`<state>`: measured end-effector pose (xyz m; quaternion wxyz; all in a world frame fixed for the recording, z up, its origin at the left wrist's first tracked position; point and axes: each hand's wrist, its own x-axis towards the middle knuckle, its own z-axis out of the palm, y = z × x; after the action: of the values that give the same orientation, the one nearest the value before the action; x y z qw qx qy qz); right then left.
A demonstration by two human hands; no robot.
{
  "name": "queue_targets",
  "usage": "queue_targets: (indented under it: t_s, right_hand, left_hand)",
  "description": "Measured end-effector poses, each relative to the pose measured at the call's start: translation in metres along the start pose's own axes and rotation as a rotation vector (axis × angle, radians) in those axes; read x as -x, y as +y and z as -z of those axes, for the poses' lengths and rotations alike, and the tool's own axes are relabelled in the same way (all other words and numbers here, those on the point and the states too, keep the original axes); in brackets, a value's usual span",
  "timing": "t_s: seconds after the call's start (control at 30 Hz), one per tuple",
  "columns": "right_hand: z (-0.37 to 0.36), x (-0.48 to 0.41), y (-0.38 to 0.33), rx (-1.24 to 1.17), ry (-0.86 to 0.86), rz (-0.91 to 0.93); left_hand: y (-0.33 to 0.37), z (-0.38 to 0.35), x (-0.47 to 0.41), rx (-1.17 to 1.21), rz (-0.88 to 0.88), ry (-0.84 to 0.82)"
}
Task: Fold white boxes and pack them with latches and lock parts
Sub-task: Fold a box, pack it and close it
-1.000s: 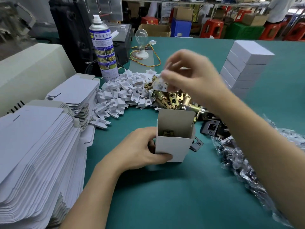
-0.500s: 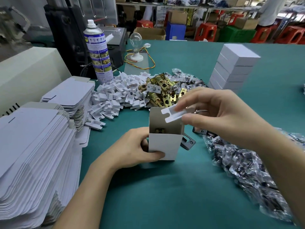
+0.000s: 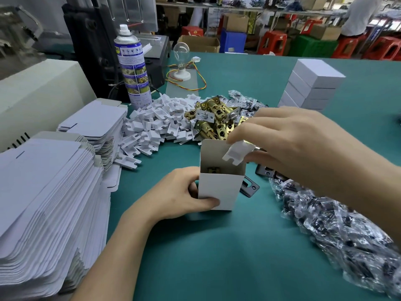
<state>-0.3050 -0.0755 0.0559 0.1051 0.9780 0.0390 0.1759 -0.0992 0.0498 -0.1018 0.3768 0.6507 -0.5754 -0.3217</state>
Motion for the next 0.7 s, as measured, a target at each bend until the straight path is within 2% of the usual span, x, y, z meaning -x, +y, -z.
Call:
queue_targets:
  t_s: [0.3,0.57,0.63,0.7]
  right_hand:
    - [-0.009,-0.001,-0.005,0.118,-0.11,0.056]
    - [-0.005,-0.007,-0.003,-0.056,-0.309,-0.03]
    - [-0.002,-0.005,-0.003,-0.19,-0.214,-0.099]
    - [0.002,0.002,0.002,-0.297,0.012,-0.231]
  left_hand:
    - [0.0,0.0,0.0,0.005,0.016,-0.003]
    - [0.0,0.0,0.0,0.007,0.03,-0.005]
    - [0.001,0.0,0.0,0.01,0.024,-0.005]
    - [0.002,0.0,0.0,0.01,0.021,-0.005]
